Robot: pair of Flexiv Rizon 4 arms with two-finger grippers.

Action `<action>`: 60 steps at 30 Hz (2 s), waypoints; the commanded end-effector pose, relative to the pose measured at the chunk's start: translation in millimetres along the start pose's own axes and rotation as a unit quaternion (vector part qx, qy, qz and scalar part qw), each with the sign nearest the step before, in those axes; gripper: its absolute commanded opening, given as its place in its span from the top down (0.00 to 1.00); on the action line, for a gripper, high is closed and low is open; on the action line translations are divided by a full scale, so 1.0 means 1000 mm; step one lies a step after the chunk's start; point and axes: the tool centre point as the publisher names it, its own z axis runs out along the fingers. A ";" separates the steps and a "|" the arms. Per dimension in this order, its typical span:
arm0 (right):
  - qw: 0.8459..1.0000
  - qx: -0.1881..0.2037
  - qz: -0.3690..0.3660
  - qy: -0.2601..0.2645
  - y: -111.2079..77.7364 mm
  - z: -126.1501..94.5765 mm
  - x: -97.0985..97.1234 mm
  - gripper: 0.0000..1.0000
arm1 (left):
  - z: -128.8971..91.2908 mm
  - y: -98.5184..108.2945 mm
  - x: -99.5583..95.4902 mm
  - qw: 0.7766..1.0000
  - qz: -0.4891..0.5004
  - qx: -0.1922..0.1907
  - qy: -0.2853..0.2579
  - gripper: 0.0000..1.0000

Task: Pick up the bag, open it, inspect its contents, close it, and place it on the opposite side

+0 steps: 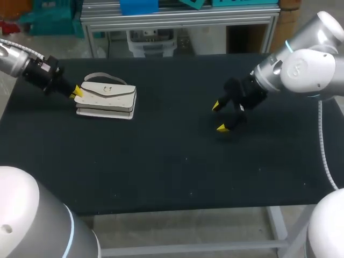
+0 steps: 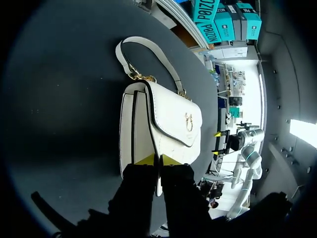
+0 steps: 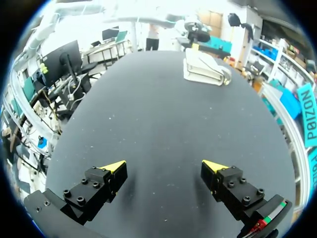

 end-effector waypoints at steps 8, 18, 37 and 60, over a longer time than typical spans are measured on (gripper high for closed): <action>1.000 -0.001 -0.001 0.000 -0.001 0.000 0.000 0.00 | 0.073 0.049 0.044 0.985 -0.007 0.171 0.022 1.00; 1.000 -0.001 -0.001 0.000 -0.001 0.000 0.000 0.00 | 0.116 0.055 0.075 0.974 -0.041 0.219 0.043 1.00; 1.000 -0.001 -0.001 0.000 -0.001 0.000 0.000 0.00 | 0.171 0.070 0.114 0.976 -0.009 0.212 0.050 1.00; 1.000 -0.001 -0.001 0.000 -0.001 0.000 0.000 0.00 | 0.200 0.079 0.134 0.996 0.038 0.071 0.049 1.00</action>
